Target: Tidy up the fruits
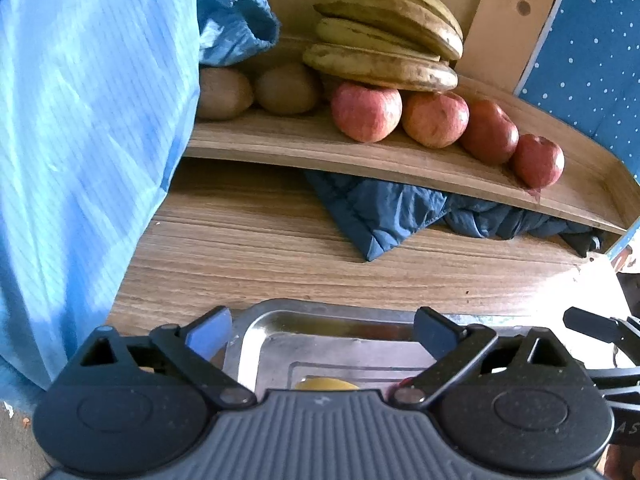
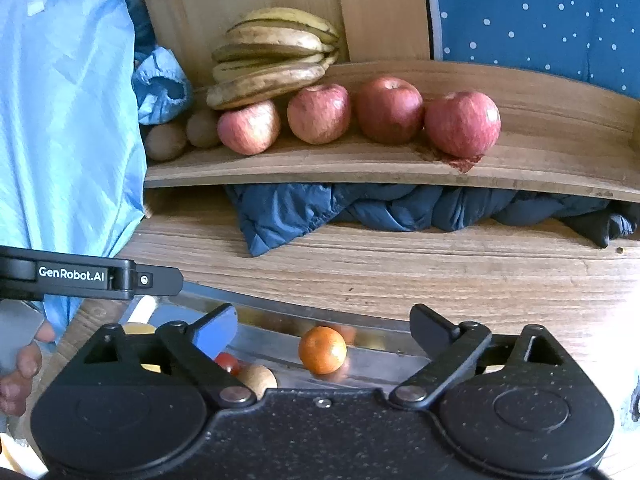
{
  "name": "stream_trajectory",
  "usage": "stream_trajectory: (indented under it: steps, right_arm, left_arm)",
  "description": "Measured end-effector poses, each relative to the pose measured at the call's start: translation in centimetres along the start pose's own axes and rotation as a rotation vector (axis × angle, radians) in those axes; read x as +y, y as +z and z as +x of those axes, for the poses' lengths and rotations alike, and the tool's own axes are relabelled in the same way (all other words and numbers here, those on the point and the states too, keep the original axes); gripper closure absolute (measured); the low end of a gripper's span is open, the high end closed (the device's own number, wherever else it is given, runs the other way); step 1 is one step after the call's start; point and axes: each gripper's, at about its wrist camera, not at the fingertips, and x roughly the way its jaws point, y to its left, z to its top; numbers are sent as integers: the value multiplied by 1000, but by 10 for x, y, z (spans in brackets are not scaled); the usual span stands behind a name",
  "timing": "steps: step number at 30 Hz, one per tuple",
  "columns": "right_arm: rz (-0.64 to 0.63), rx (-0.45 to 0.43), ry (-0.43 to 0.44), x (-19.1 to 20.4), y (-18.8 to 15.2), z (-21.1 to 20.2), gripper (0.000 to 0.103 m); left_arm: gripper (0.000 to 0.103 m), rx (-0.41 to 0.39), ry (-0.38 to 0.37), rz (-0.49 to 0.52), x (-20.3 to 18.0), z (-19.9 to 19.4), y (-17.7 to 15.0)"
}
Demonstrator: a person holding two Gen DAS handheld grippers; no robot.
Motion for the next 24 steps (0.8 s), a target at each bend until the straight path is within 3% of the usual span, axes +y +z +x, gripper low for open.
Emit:
stream_trajectory:
  steps: [8,24]
  right_arm:
    - [3,-31,2,-5,2,-10,2]
    - [-5,-59,20,-7,4,-22,1]
  left_arm:
    - [2,-22,30,-8,-2,-11,-5]
    - [1,-53,74,-23,-2,-29,-13]
